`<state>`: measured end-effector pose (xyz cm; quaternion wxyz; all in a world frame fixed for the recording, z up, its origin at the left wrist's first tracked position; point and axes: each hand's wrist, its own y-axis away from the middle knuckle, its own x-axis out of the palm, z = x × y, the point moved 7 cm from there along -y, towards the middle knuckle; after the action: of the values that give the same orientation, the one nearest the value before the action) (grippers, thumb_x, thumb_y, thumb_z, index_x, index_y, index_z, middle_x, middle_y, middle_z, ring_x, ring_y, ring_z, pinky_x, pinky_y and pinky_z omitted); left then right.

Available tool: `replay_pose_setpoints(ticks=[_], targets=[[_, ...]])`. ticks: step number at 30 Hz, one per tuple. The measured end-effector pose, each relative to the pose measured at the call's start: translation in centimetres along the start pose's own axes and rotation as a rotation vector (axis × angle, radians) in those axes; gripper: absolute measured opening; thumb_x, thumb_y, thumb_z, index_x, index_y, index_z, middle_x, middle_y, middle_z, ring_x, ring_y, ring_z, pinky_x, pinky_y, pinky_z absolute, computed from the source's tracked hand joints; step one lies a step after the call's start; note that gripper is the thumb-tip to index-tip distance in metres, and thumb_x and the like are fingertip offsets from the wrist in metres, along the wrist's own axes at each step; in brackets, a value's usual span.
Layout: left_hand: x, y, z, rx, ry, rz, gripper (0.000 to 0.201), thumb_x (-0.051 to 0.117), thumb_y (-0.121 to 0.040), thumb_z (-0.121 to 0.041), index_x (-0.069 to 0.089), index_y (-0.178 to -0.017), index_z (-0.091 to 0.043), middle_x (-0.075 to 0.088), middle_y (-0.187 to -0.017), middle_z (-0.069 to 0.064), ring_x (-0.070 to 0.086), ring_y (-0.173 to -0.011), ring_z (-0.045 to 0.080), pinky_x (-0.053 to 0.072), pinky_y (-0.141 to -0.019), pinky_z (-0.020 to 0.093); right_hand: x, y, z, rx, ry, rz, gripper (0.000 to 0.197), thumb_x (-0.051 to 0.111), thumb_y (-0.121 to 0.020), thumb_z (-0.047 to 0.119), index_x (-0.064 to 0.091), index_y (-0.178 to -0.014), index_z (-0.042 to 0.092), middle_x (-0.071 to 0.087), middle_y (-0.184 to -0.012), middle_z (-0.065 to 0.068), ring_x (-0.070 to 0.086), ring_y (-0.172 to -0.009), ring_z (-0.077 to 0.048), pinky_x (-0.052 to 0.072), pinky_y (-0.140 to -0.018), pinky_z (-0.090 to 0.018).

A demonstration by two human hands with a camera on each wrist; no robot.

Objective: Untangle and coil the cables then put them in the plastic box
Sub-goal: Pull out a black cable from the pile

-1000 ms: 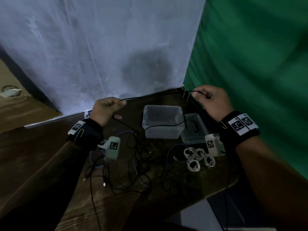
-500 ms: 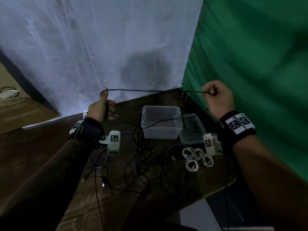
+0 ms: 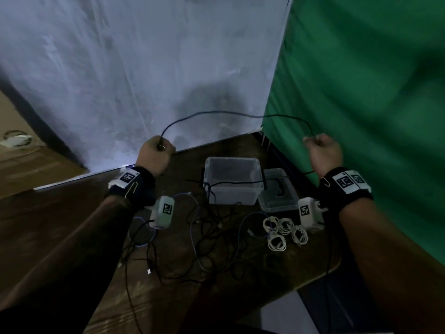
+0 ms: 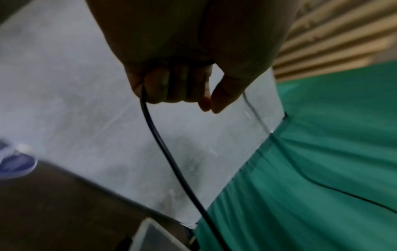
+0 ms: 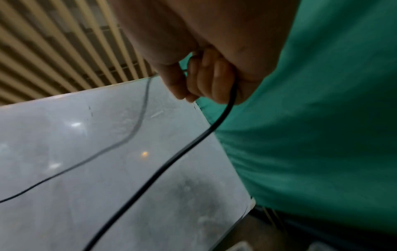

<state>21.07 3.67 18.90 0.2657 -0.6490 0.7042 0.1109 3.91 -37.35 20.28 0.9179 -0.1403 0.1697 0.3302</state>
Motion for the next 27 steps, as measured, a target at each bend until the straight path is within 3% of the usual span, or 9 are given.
replay_pose_setpoints(ticks=[2,4,8,12,14,17,19,22,27], targets=[[-0.1,-0.2,-0.6,0.116,-0.171,0.006,0.01,0.053,-0.094,-0.02,0.056,-0.089,-0.012,0.058,-0.078,0.007,0.05,-0.068,0.025,0.037,-0.063,0.032,-1.8,-0.7,0.0,-0.067,0.045,-0.127,0.021,0.059,-0.095,0.027,0.06,-0.086,0.008,0.059,-0.081,-0.008,0.053,-0.074,-0.021,0.038,-0.065,-0.026],[-0.1,-0.5,-0.1,0.126,-0.029,0.014,0.015,0.046,-0.098,-0.019,0.058,-0.092,-0.012,0.06,-0.077,0.006,0.051,-0.065,0.022,0.037,-0.064,0.03,-2.8,-1.1,-0.6,-0.033,-0.065,-0.174,0.023,0.056,-0.095,0.033,0.058,-0.083,0.014,0.058,-0.078,-0.006,0.055,-0.07,-0.019,0.043,-0.07,-0.032],[0.6,-0.1,2.5,-0.33,0.632,0.068,0.043,0.044,-0.097,-0.05,0.058,-0.084,-0.011,0.043,-0.045,-0.001,0.048,-0.04,0.016,0.042,-0.043,0.024,-0.9,0.5,-2.1,0.339,-0.505,0.061,0.053,0.045,-0.091,0.066,0.058,-0.071,0.019,0.049,-0.047,0.005,0.053,-0.046,-0.013,0.046,-0.059,-0.027],[-0.4,-0.4,1.8,-0.361,0.552,0.017,0.046,0.051,-0.09,-0.056,0.058,-0.073,-0.013,0.033,-0.043,-0.005,0.032,-0.036,0.014,0.03,-0.045,0.025,-0.4,2.1,-1.2,0.356,-0.373,0.189,0.073,0.035,-0.083,0.081,0.058,-0.061,0.016,0.027,-0.041,0.007,0.027,-0.035,-0.012,0.033,-0.042,-0.019],[-2.1,-0.9,0.0,-0.142,0.228,-0.063,0.04,0.054,-0.09,-0.049,0.062,-0.073,-0.013,0.047,-0.055,0.0,0.044,-0.051,0.019,0.034,-0.058,0.032,-1.9,1.3,-0.9,0.222,-0.162,0.078,0.067,0.041,-0.088,0.072,0.063,-0.066,0.012,0.044,-0.049,0.002,0.039,-0.044,-0.016,0.035,-0.051,-0.027],[-3.2,-0.8,-2.2,0.11,-0.283,-0.071,0.032,0.05,-0.095,-0.039,0.065,-0.083,-0.013,0.059,-0.076,0.007,0.052,-0.075,0.028,0.039,-0.069,0.033,-4.6,-0.5,-0.6,-0.028,0.151,-0.095,0.026,0.053,-0.097,0.032,0.066,-0.094,0.009,0.065,-0.089,-0.01,0.057,-0.081,-0.022,0.042,-0.077,-0.03],[-4.0,-1.1,-1.6,0.129,-0.14,-0.097,0.03,0.05,-0.097,-0.033,0.068,-0.084,-0.013,0.058,-0.075,0.007,0.056,-0.075,0.031,0.037,-0.067,0.03,-5.0,-1.2,-1.4,0.004,-0.011,-0.105,0.017,0.056,-0.093,0.028,0.065,-0.089,0.014,0.065,-0.076,-0.001,0.059,-0.07,-0.016,0.044,-0.067,-0.029],[-4.2,-0.9,-0.1,-0.089,0.34,-0.129,0.04,0.051,-0.096,-0.042,0.067,-0.08,-0.009,0.041,-0.056,0.009,0.041,-0.048,0.023,0.038,-0.054,0.028,-3.3,-0.1,-2.7,0.253,-0.325,0.039,0.035,0.053,-0.095,0.044,0.058,-0.073,0.018,0.044,-0.038,0.008,0.041,-0.032,-0.008,0.046,-0.046,-0.026],[-1.6,0.3,-3.6,-0.11,0.472,0.102,0.024,0.046,-0.093,-0.025,0.063,-0.081,-0.015,0.035,-0.053,-0.001,0.027,-0.048,0.016,0.018,-0.051,0.029,1.5,3.9,0.5,0.129,-0.216,0.402,0.022,0.058,-0.094,0.026,0.06,-0.075,0.016,0.032,-0.04,0.012,0.027,-0.039,-0.009,0.022,-0.043,-0.021]])
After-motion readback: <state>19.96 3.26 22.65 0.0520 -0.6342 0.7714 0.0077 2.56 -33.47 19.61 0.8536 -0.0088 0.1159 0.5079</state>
